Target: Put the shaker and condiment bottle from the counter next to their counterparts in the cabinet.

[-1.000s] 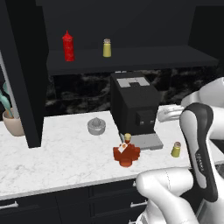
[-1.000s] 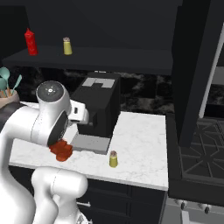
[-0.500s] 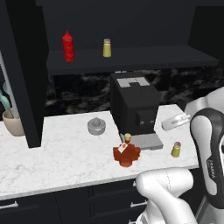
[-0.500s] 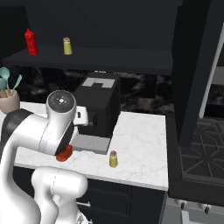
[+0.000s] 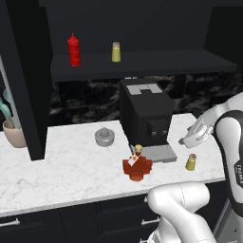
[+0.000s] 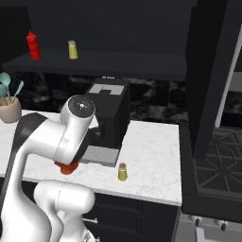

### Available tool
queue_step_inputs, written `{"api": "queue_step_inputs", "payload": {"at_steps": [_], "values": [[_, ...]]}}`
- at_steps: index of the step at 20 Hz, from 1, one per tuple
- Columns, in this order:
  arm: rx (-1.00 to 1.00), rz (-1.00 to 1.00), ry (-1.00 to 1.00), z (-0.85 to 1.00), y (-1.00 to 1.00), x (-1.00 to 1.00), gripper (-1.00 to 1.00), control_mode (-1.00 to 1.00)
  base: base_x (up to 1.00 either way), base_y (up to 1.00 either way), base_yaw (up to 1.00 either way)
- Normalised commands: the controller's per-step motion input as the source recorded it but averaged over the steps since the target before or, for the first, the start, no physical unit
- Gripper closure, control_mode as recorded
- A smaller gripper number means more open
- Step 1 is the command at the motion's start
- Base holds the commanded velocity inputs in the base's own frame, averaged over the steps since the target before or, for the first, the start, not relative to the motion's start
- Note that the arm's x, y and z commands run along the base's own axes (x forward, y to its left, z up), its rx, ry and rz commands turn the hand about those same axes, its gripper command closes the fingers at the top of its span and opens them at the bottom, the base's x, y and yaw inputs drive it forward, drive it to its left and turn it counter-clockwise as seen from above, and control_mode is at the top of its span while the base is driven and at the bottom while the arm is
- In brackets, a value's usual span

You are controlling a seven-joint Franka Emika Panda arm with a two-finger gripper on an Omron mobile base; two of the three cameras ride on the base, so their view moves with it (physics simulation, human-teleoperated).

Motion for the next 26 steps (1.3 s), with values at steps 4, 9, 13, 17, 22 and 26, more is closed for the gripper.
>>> {"api": "queue_step_inputs", "payload": {"at_steps": [4, 9, 13, 17, 22, 26], "values": [[-0.12, 0.26, -0.27, 0.0, 0.0, -0.21, -1.0, -1.0, 0.0, 0.0, 0.0], [-0.13, 0.21, -0.28, 0.0, 0.01, -0.22, -1.0, -1.0, 0.0, 0.0, 0.0], [-0.16, 0.21, -0.17, -0.04, 0.05, -0.09, -1.0, -1.0, 0.0, 0.0, 0.0], [-0.13, 0.25, -0.02, -0.11, 0.1, 0.0, -1.0, -1.0, 0.0, 0.0, 0.0], [-0.03, 0.23, 0.0, -0.03, 0.06, 0.0, -1.0, -1.0, 0.0, 0.0, 0.0], [-0.01, 0.08, 0.0, -0.01, 0.08, 0.0, -1.0, -1.0, 0.0, 0.0, 0.0]]}}
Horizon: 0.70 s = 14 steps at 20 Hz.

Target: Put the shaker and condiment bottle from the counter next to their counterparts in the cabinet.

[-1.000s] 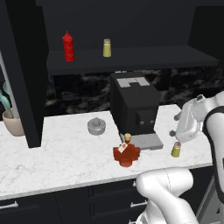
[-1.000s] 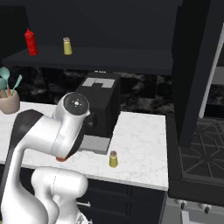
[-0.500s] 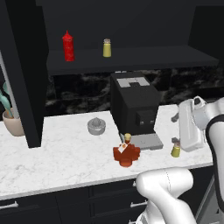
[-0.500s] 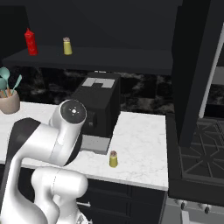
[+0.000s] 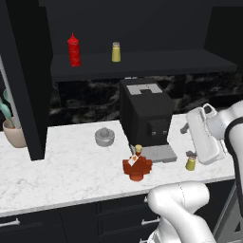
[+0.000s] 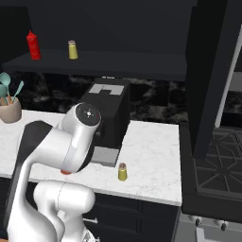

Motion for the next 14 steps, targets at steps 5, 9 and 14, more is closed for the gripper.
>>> {"api": "queue_step_inputs", "payload": {"at_steps": [5, 9, 14], "values": [[0.0, 0.0, 0.09, -0.1, 0.1, 0.0, -1.0, -1.0, 0.0, 0.0, 0.0], [0.0, 0.0, 0.22, -0.16, 0.16, 0.0, -1.0, -1.0, 0.0, 0.0, 0.0], [0.0, 0.0, 0.14, -0.12, 0.12, 0.0, -1.0, -1.0, 0.0, 0.0, 0.0]]}}
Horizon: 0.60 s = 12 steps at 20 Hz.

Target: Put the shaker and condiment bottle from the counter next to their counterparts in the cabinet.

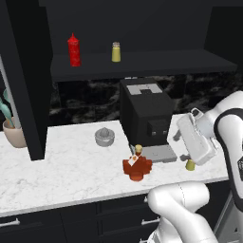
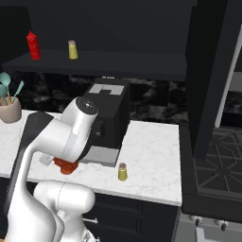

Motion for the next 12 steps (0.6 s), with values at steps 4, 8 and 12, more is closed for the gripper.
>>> {"api": "queue_step_inputs", "payload": {"at_steps": [4, 8, 12], "values": [[0.0, 0.0, 0.02, -0.04, 0.06, 0.0, -1.0, -1.0, 0.0, 0.0, 0.0], [-0.01, 0.0, 0.0, -0.13, 0.05, 0.03, -1.0, -1.0, 0.0, 0.0, 0.0], [-0.03, 0.0, 0.01, -0.24, 0.08, 0.06, -1.0, -1.0, 0.0, 0.0, 0.0]]}}
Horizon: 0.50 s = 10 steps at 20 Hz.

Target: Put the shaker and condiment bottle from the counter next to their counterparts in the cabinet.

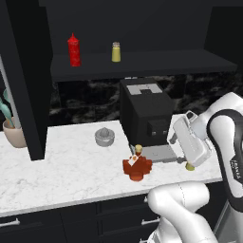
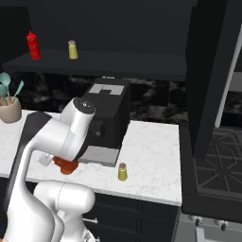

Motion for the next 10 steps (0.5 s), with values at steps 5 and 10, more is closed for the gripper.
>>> {"api": "queue_step_inputs", "payload": {"at_steps": [5, 10], "values": [[-0.02, 0.0, 0.02, -0.28, 0.06, 0.01, -1.0, -1.0, 0.0, 0.0, 0.0], [0.0, 0.0, 0.01, -0.13, 0.0, 0.09, -1.0, -1.0, 0.0, 0.0, 0.0]]}}
